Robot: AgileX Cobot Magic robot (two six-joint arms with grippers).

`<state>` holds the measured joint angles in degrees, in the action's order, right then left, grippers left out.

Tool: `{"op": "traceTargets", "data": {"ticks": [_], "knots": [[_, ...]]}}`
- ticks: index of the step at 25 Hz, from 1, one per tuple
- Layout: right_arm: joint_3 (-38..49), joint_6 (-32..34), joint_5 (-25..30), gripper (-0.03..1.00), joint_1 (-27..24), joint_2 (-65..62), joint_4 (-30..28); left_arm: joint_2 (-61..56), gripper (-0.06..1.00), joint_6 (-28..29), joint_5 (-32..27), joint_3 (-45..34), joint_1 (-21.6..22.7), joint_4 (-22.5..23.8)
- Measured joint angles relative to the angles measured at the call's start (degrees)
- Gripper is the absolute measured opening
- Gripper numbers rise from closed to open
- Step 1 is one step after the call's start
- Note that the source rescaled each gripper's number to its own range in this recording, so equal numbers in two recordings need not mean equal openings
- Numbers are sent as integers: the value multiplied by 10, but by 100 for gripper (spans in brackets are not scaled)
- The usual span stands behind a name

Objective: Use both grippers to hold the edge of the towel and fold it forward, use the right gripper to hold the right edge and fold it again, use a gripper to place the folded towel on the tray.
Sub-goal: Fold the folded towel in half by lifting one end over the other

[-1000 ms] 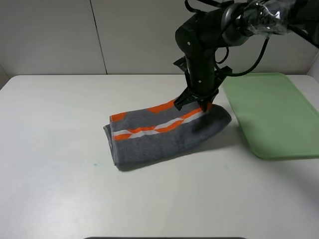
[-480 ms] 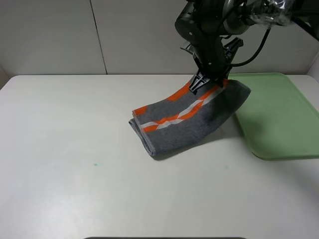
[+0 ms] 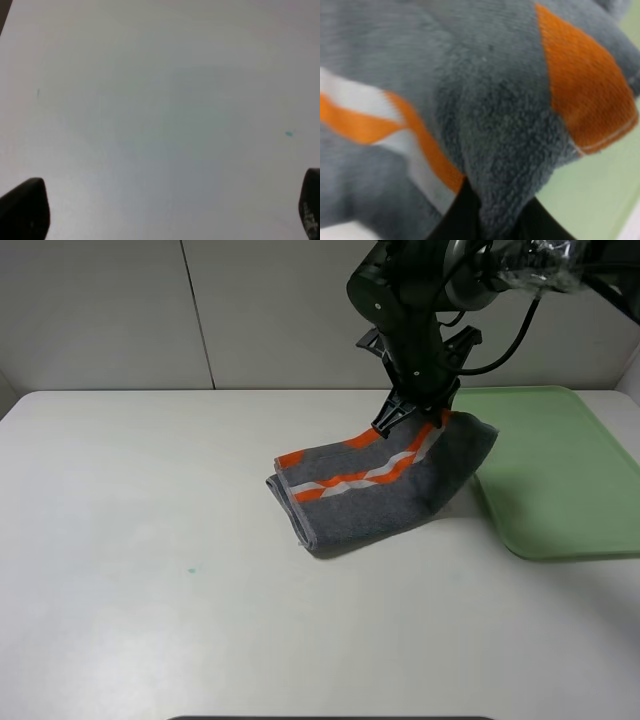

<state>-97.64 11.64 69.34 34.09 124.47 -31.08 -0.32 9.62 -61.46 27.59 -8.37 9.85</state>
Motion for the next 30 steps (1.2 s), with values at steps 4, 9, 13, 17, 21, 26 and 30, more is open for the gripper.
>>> {"op": "traceTargets", "data": {"ticks": [4, 9, 13, 17, 21, 26, 30], "knots": [[0, -1, 1, 7, 26, 0, 12, 0, 100, 0, 0, 0, 0, 0], [0, -1, 1, 7, 66, 0, 19, 0, 100, 0, 0, 0, 0, 0], [0, 3, 1, 7, 94, 0, 46, 0, 100, 0, 0, 0, 0, 0], [0, 20, 0, 7, 109, 0, 86, 0, 100, 0, 0, 0, 0, 0], [0, 42, -22, 7, 113, 0, 138, 0, 100, 0, 0, 0, 0, 0], [0, 65, -65, 7, 113, 0, 194, 0, 100, 0, 0, 0, 0, 0], [0, 85, -83, 7, 113, 0, 206, 0, 100, 0, 0, 0, 0, 0]]}}
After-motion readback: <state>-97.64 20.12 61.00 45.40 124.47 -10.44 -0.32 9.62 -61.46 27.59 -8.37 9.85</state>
